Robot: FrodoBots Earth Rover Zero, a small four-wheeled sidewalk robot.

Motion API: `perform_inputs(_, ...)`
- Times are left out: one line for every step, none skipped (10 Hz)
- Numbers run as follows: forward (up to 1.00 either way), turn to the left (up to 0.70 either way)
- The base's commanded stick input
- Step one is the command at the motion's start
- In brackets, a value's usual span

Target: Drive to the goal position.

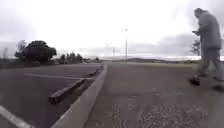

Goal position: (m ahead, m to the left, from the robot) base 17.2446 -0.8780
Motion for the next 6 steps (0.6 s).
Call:
perform_inputs(1.0,0.0)
perform_inputs(1.0,0.0)
perform_inputs(1.0,0.0)
perform_inputs(1.0,0.0)
perform_inputs(1.0,0.0)
perform_inputs(1.0,0.0)
